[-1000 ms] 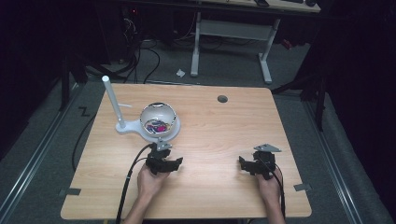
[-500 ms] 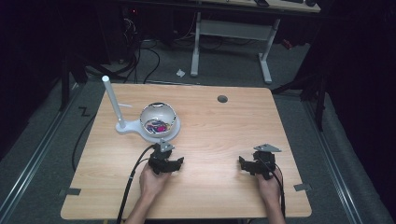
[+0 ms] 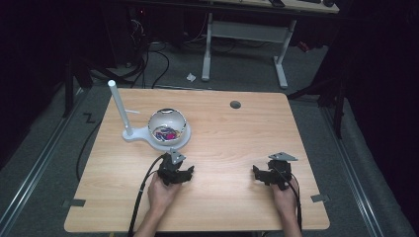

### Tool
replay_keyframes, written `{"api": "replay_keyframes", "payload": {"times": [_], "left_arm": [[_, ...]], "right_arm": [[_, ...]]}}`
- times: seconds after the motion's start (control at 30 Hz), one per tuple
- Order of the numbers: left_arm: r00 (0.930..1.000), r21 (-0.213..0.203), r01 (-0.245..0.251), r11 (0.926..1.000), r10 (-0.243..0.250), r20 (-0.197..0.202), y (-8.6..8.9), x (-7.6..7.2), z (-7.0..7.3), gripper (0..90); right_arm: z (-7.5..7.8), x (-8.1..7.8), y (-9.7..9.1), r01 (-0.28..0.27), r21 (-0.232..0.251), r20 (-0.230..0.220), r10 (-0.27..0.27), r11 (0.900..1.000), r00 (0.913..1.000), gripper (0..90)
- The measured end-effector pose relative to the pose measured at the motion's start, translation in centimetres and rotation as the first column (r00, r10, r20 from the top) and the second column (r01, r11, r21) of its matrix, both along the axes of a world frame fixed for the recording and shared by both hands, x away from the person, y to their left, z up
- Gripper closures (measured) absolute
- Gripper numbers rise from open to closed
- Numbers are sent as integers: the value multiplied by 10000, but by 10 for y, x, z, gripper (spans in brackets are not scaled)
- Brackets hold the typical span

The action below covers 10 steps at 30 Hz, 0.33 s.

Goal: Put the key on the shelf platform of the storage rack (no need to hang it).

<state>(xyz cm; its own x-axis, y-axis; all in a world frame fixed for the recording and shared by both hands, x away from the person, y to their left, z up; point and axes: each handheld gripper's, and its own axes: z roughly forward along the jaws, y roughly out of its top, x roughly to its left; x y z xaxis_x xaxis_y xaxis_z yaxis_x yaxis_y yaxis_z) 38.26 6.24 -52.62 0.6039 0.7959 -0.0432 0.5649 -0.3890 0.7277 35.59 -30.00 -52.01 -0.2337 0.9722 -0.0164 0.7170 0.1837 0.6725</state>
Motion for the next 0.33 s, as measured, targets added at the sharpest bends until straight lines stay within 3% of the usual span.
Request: {"api": "replay_keyframes", "payload": {"times": [0.33], "left_arm": [[10000,12,46,10000,-46,-7,0,0,0,334]], "right_arm": [[0,0,0,-2,-3,3,2,10000,10000,144]]}}
